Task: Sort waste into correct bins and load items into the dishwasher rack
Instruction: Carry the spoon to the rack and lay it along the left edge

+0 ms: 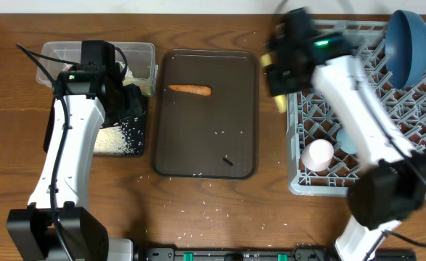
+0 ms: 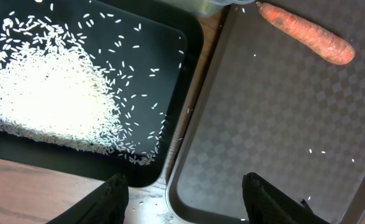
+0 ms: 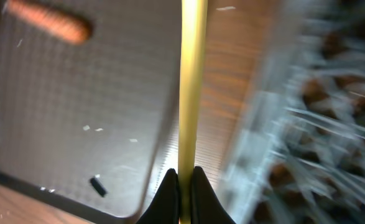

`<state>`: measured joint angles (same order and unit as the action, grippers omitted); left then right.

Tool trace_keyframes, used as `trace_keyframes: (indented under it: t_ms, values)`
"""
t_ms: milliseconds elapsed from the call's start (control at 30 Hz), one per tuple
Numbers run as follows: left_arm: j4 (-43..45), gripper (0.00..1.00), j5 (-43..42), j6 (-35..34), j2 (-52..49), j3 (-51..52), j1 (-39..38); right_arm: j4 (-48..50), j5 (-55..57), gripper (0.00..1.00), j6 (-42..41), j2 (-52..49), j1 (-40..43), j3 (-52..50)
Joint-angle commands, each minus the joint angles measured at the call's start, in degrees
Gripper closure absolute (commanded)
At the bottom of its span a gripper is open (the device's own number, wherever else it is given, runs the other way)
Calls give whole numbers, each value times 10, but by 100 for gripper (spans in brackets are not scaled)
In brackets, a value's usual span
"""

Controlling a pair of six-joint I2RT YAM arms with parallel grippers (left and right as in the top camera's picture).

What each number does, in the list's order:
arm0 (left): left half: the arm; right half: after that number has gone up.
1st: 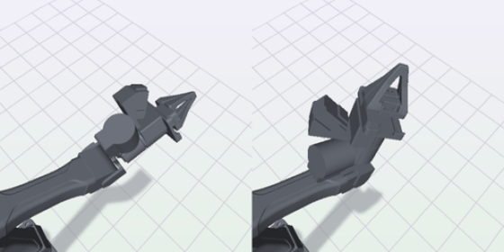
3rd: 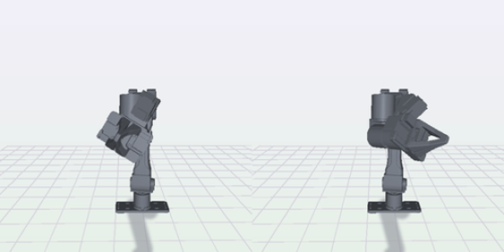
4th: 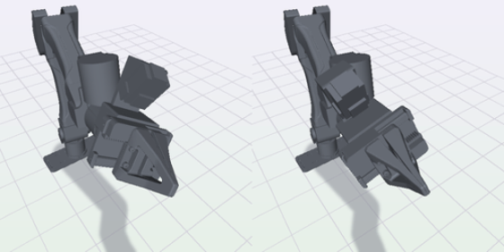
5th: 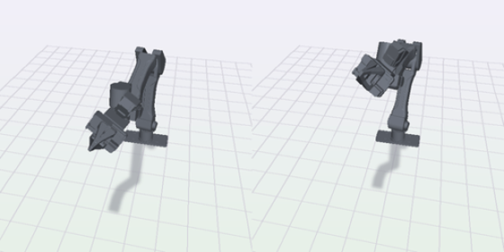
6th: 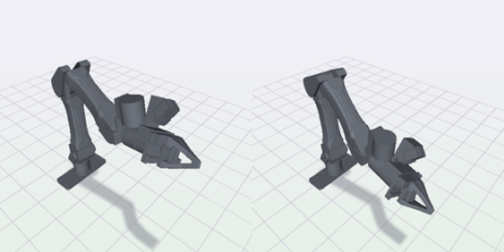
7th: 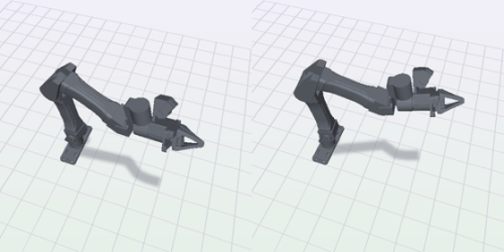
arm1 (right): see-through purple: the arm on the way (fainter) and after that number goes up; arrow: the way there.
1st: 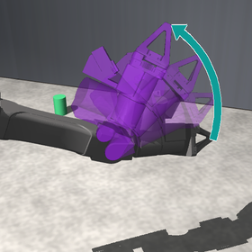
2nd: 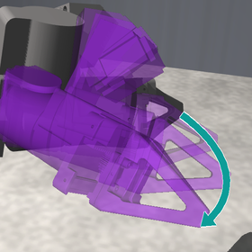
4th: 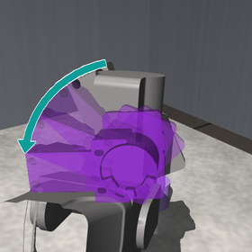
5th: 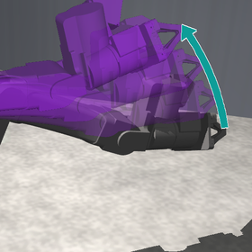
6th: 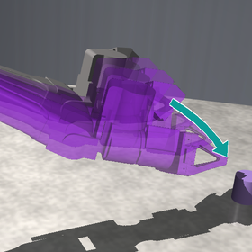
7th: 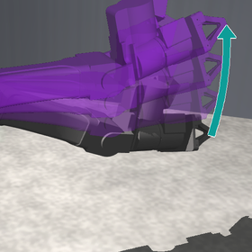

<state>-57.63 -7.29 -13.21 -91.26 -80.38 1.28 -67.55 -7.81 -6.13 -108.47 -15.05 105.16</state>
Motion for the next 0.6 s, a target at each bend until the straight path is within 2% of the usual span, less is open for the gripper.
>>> trace_keyframes:
  t_ms: [0,167,400,467,500,533,567]
  values:
    - [1,38,8,9,-2,3,1,-14,19,99,9,19,57,8]
    - [9,39,7,9,-2,3,1,12,24,99,58,5,98,-14]
    - [20,38,7,9,-3,3,1,89,24,99,90,-30,94,-45]
    - [20,39,7,9,-3,3,1,101,19,94,90,-41,93,-46]
    - [20,38,7,9,-3,3,1,105,17,82,87,-44,94,-46]
    - [20,39,7,9,-3,3,1,109,17,60,84,-48,94,-46]
    - [20,39,4,9,-3,3,0,113,13,43,83,-51,94,-46]
